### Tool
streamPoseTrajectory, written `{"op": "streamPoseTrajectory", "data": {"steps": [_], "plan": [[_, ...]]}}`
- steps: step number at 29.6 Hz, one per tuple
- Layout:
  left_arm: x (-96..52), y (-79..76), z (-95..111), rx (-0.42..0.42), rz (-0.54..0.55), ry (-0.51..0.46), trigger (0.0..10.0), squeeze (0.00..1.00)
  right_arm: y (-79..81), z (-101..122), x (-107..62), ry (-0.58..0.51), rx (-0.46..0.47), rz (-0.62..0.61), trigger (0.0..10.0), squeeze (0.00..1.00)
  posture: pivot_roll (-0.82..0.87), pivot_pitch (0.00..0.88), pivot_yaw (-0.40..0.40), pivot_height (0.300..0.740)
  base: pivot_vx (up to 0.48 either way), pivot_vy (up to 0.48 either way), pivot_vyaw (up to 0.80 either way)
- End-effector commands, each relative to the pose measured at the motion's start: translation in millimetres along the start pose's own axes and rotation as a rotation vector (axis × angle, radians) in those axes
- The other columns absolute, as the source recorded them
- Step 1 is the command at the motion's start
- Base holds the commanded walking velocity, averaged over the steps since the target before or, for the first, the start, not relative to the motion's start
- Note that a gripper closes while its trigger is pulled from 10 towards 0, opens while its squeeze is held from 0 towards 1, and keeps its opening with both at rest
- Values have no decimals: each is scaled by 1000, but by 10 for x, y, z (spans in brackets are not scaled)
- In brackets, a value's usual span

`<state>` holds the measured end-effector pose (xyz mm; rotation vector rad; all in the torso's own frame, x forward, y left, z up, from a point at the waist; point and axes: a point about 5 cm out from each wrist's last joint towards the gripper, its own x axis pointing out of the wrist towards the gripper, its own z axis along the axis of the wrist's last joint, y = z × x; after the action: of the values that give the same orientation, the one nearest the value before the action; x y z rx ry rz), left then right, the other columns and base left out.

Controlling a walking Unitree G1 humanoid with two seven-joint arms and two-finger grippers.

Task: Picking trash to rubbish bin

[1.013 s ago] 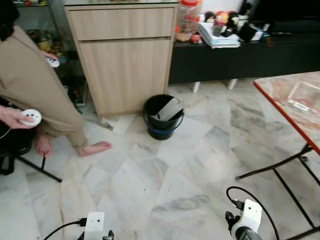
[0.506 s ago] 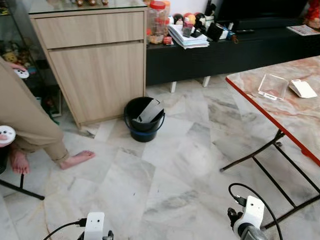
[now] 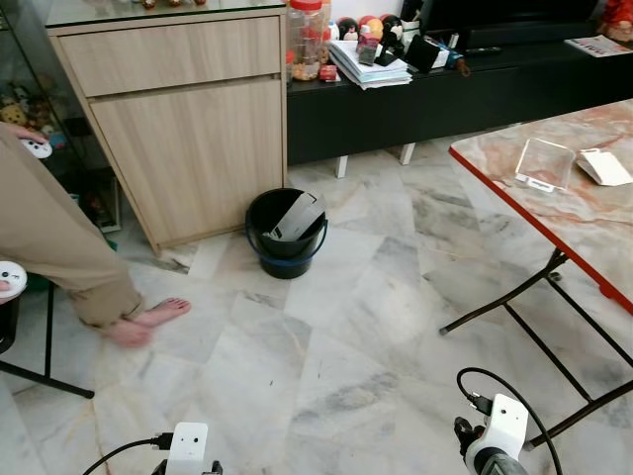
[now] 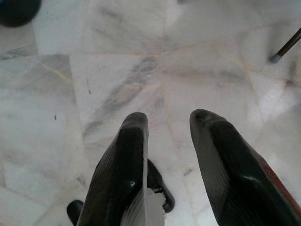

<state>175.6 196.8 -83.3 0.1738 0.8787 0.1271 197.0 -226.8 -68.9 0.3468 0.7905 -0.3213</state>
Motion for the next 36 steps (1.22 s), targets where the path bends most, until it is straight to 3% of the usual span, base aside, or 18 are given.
{"op": "streamPoseTrajectory", "data": {"steps": [1, 7, 14, 20, 26, 36], "plan": [[-11, 32, -75, 20, 3, 38, 10000, 0, -16, -72, -18, 9, 22, -12, 10000, 0, 50, 128, -31, 740, 0, 0, -763], [-6, 113, -72, 39, 30, 37, 10000, 0, 73, -125, -15, 23, 27, 5, 10000, 0, 82, 129, -17, 740, 0, 0, -763], [2, 250, -49, 117, 56, 28, 10000, 0, 240, -142, 1, 23, 36, 46, 10000, 0, 88, 139, 12, 740, 0, -207, -763], [7, 498, -8, 102, 115, 19, 10000, 0, 426, -205, 0, 37, 32, 92, 10000, 0, 113, 136, 40, 740, 0, 0, -763], [-12, 566, -62, 109, 133, 36, 10000, 0, 474, -203, 3, 37, 30, 104, 10000, 0, 118, 114, 41, 740, 0, 0, -763], [7, 521, -6, 115, 130, 24, 10000, 0, 469, -98, 28, 12, 43, 97, 10000, 0, 88, 120, 12, 740, 0, 0, -763]]}}
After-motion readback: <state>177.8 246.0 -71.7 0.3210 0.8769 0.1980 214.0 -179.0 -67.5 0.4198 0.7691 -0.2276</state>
